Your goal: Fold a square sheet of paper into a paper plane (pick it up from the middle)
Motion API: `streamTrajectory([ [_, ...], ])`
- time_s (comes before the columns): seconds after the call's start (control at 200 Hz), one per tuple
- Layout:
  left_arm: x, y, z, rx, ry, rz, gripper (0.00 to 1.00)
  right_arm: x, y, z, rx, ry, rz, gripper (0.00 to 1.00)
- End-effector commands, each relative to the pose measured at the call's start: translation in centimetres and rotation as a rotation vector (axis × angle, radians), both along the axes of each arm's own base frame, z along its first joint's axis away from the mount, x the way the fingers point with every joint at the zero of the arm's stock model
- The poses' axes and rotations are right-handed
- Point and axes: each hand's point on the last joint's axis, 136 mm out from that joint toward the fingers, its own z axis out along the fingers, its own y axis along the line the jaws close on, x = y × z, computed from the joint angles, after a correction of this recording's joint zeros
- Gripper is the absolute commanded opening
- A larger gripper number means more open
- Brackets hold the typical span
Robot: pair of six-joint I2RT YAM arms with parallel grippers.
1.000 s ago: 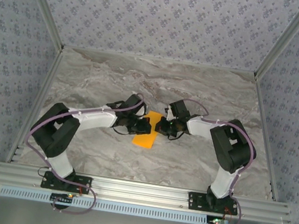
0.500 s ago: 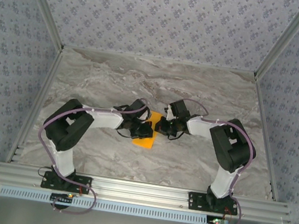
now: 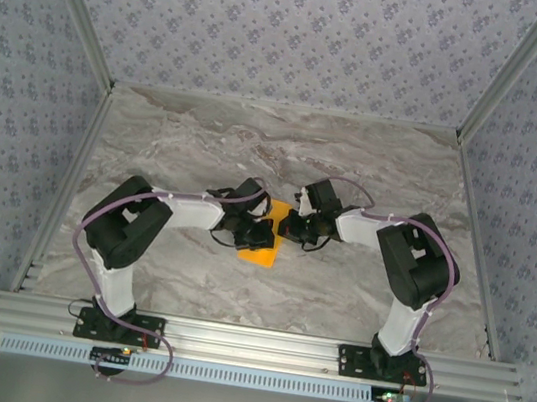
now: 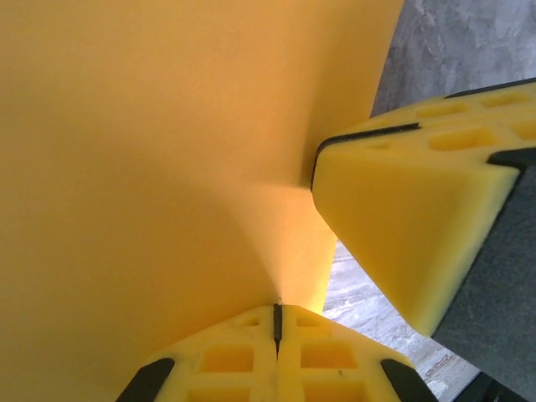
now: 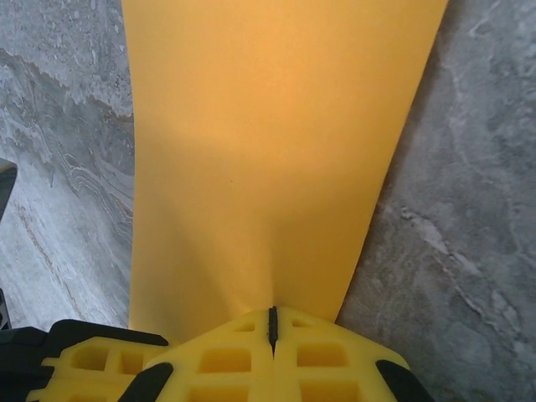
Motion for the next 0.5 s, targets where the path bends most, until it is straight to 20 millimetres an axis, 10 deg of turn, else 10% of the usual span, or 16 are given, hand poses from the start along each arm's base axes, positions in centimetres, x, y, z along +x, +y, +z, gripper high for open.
streamTrajectory([
  [0.0,-1.6,1.4,-1.5,0.109,0.077,-0.017,0.0,0.4,-2.2,-2.1,-0.077,0.032,-0.048,0.0],
  [0.495,-4.3,3.1,-4.1,0.182,0.178,-0.028,0.0,7.3,-5.8,-1.8,-0.04,0.039,-0.21,0.0],
])
